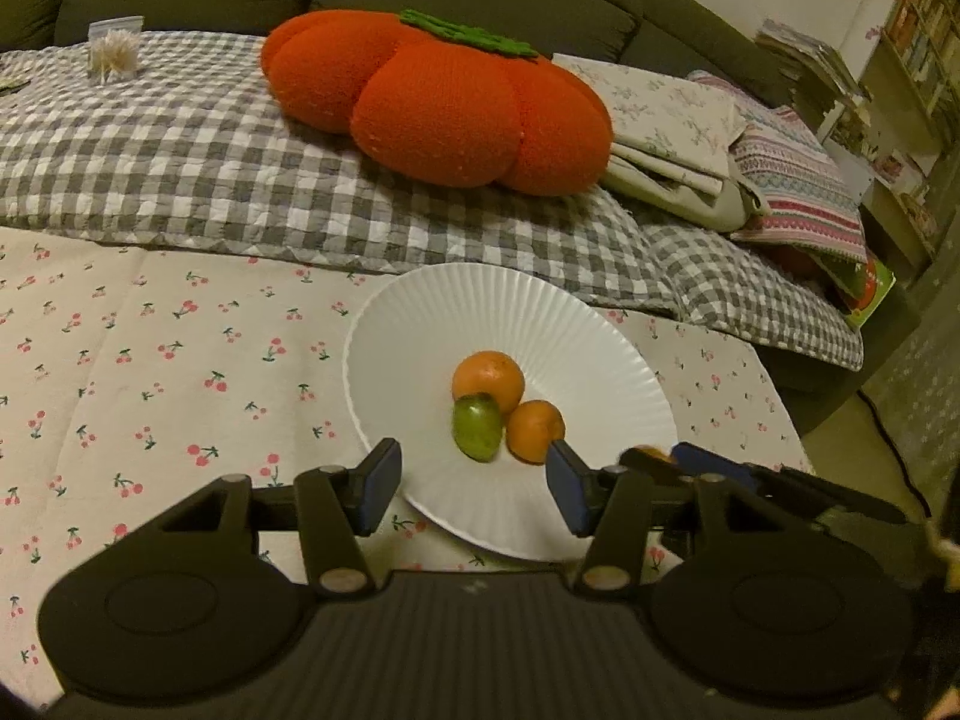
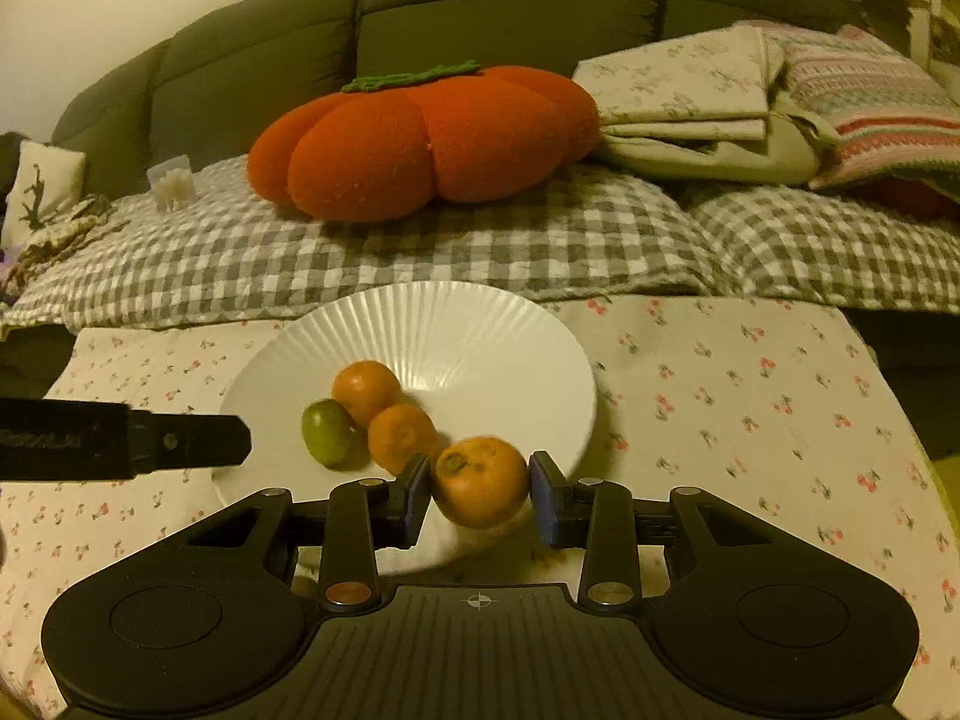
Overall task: Organize fruits
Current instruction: 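Lower the lime into the plate and open the left tool while the right carries its orange, then lower the orange into the plate and open the right tool, then grasp the pale yellow fruit with the left tool while the right tool grasps the red tomato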
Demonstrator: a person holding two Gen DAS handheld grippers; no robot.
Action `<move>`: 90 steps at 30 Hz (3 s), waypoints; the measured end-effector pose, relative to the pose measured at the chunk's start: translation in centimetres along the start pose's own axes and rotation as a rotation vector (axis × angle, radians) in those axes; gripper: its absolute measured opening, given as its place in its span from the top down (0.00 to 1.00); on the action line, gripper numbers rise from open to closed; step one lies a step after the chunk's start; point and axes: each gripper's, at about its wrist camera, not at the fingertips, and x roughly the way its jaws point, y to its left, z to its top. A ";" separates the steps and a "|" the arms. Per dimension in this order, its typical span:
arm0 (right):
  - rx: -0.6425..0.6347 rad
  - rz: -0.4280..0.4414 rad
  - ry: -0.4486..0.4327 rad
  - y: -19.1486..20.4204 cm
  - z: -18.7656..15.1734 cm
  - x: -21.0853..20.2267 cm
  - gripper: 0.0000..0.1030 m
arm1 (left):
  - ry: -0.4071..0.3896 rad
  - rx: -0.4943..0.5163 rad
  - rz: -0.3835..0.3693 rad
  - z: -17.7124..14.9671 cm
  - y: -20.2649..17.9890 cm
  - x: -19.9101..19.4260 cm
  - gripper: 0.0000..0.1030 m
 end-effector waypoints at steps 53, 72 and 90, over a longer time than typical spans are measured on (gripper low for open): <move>-0.057 0.143 0.062 3.1 -7.5 -8.7 0.43 | 0.115 0.114 0.095 -7.4 1.3 -7.3 0.43; -0.075 0.152 0.086 2.5 -7.6 -6.5 0.43 | 0.213 0.206 0.076 -11.2 -0.5 -4.2 0.78; -0.162 0.174 0.111 4.5 -7.2 -3.5 0.66 | 0.183 0.140 0.067 -9.5 1.0 -5.8 0.78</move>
